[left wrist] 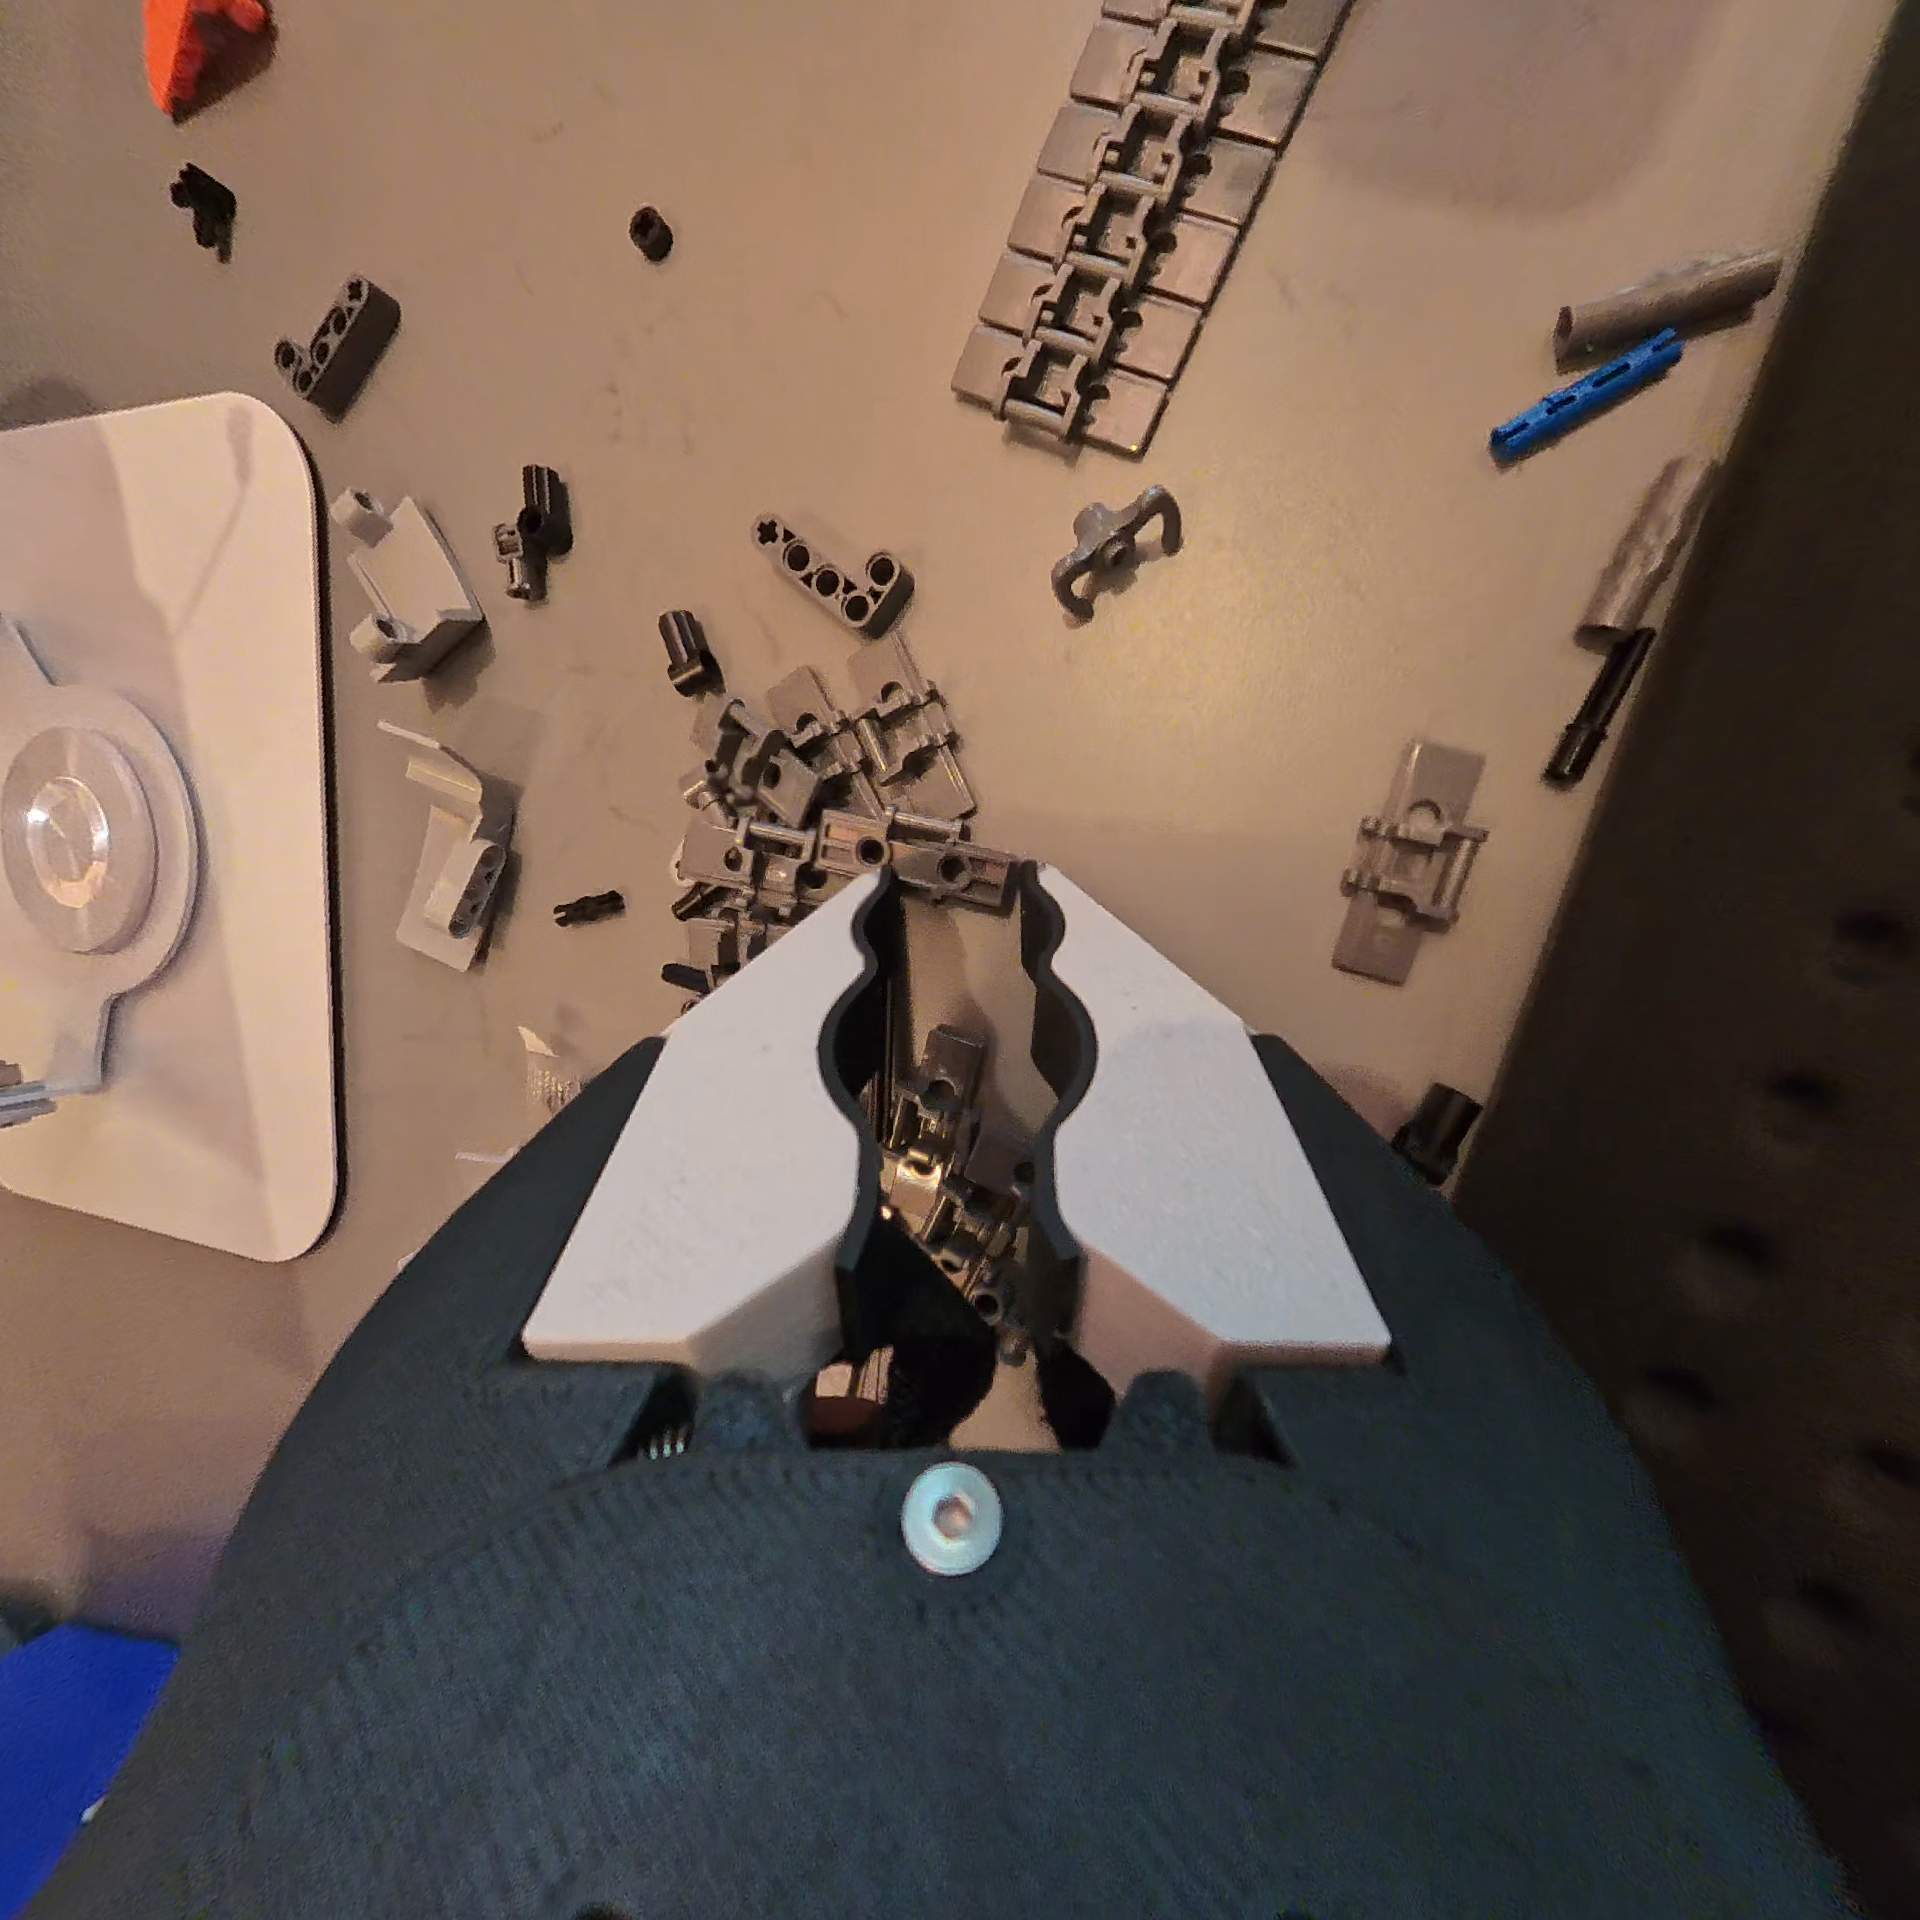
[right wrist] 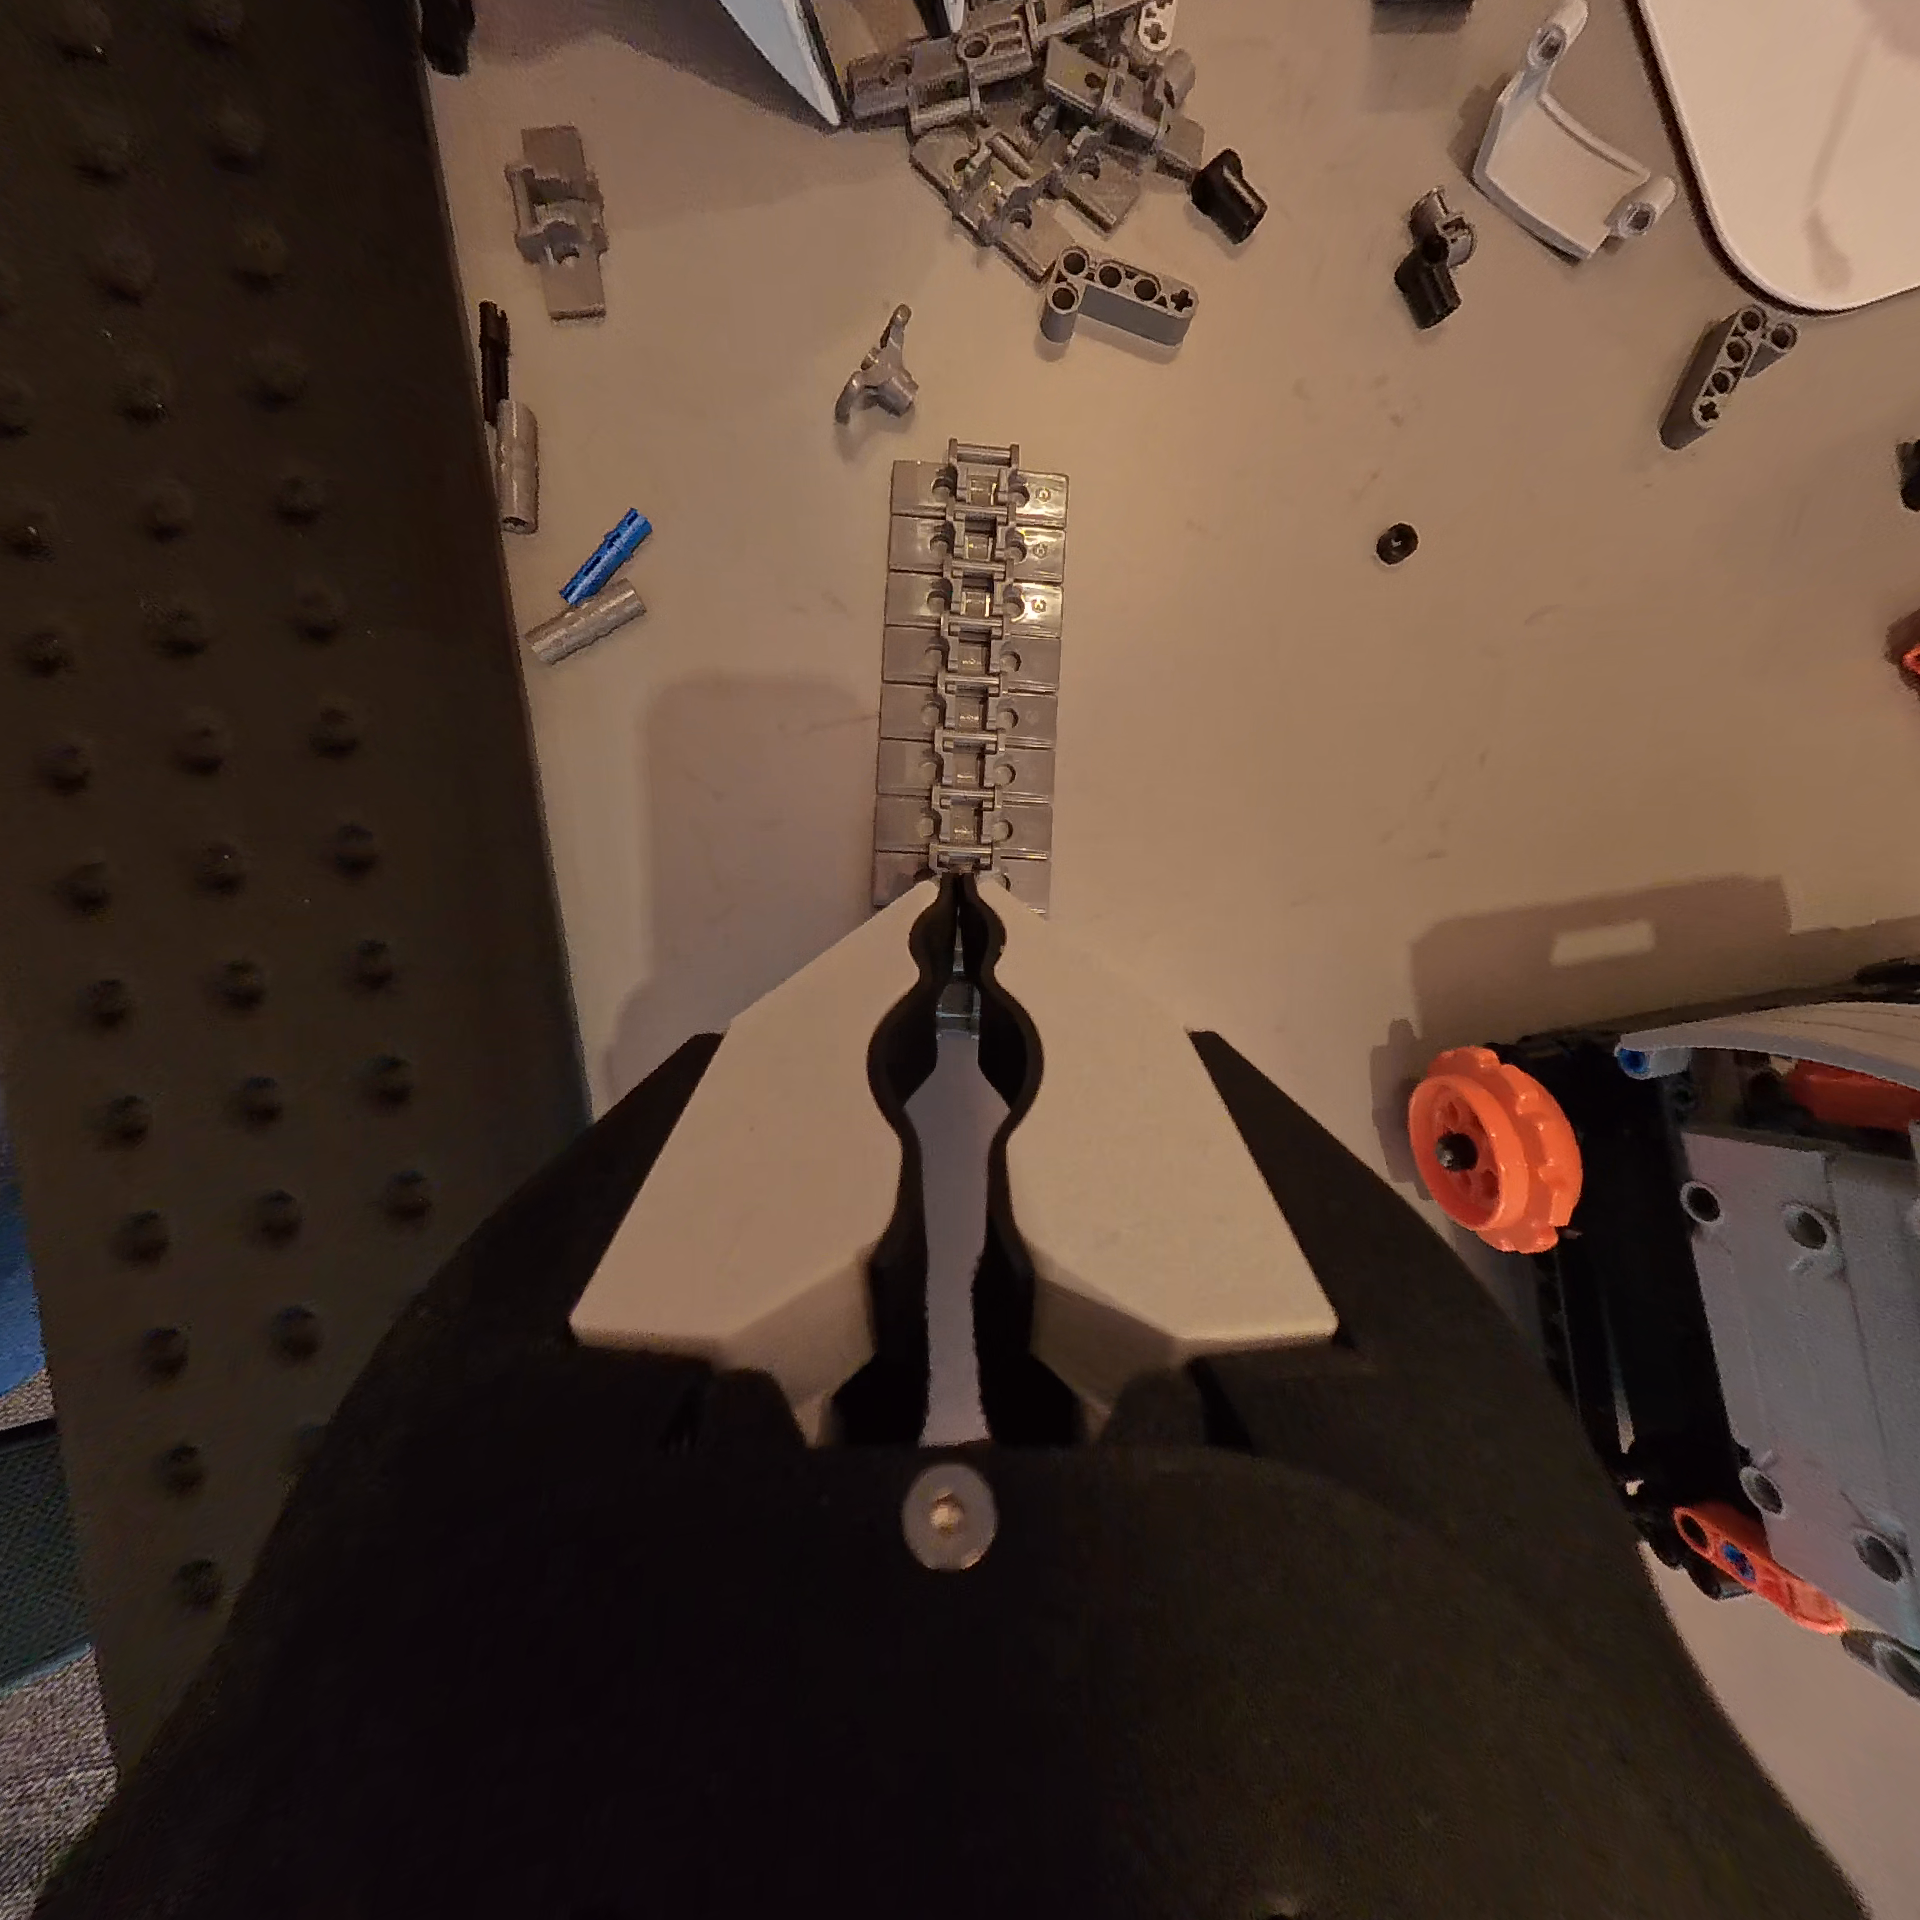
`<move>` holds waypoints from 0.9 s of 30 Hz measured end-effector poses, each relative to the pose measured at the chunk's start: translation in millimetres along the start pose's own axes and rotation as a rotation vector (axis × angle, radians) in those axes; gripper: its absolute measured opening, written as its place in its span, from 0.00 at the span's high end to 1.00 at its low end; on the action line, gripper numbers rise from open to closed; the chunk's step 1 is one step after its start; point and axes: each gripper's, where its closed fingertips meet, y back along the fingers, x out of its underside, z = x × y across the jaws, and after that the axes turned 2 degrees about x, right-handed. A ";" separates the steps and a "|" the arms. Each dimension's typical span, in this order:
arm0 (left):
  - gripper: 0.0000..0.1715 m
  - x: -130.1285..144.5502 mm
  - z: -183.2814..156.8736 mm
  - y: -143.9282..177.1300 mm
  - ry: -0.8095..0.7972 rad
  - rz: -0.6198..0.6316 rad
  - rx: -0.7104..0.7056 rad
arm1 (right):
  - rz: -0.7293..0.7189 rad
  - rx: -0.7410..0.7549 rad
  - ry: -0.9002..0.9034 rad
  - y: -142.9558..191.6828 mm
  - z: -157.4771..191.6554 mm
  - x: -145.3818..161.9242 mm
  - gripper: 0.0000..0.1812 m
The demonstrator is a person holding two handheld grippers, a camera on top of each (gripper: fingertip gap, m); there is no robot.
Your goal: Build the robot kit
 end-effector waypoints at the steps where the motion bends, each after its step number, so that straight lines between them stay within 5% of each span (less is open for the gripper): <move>1: 0.88 -0.3 0.8 -0.5 0.005 0.001 -0.013 | -0.002 0.003 0.002 0.0 -0.6 0.3 1.00; 17: 0.97 -14.9 -3.6 -5.6 -0.069 -0.046 -0.134 | -0.072 0.028 0.052 3.6 -1.2 -14.7 1.00; 27: 0.97 -10.4 5.2 9.1 -0.047 -0.052 -0.159 | -0.157 0.049 0.186 -27.1 -8.8 -83.4 0.95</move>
